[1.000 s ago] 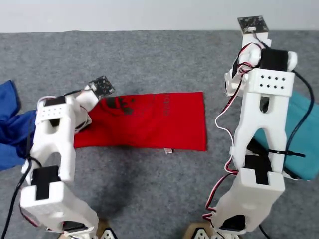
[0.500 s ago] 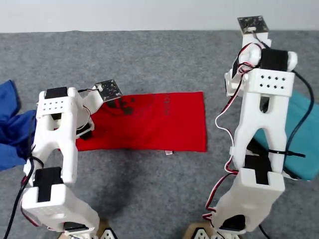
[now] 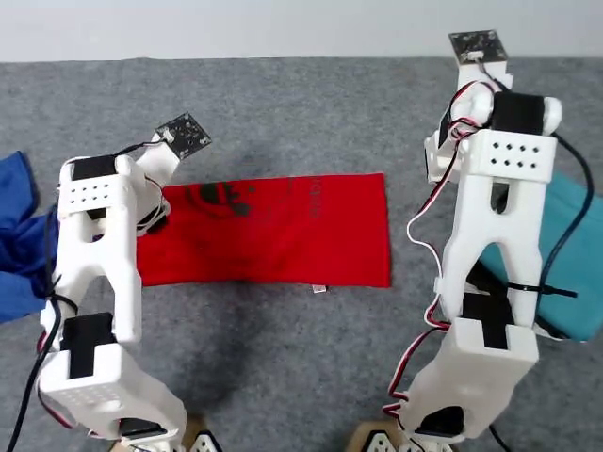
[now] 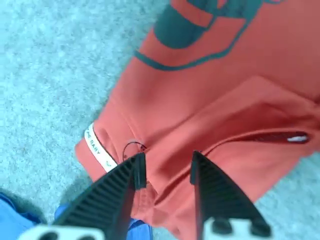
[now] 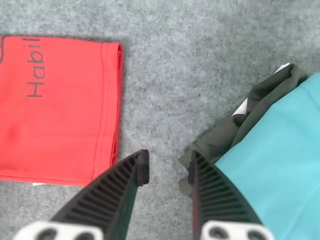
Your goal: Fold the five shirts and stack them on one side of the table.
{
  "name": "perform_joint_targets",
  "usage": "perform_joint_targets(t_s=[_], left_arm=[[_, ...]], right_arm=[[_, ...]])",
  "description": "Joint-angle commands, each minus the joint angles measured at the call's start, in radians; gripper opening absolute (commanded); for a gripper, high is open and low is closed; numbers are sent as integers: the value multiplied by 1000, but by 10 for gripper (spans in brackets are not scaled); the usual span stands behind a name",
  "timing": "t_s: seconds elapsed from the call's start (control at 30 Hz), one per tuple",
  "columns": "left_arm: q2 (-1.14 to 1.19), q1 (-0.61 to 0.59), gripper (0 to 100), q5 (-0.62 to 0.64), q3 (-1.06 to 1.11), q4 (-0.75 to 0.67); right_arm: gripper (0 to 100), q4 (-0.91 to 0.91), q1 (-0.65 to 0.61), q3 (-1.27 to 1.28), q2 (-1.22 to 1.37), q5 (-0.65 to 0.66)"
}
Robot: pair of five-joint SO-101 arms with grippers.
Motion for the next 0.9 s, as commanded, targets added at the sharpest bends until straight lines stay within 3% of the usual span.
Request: perform_joint_targets(t_s=[0.0,0.13,0.2,0.47,0.6,0.87], left_arm=[[-92,-17,152,-2,-39,107],[-158,-48,152,-100,-21,262],[-158,-78,152,-149,7,272],[48,-210,152,-276,70,81],[187,-230,152,-278,-21,48],[213,-210,126,-278,-266,218]], right_arm=[[143,42,7,-5,-54,-6],[143,42,2,-5,-54,-9],[143,42,1,-5,-54,-11],[143,41,-4,75,-59,-6],[143,41,-4,135,-62,-5],[143,39,-4,143,-64,-5]])
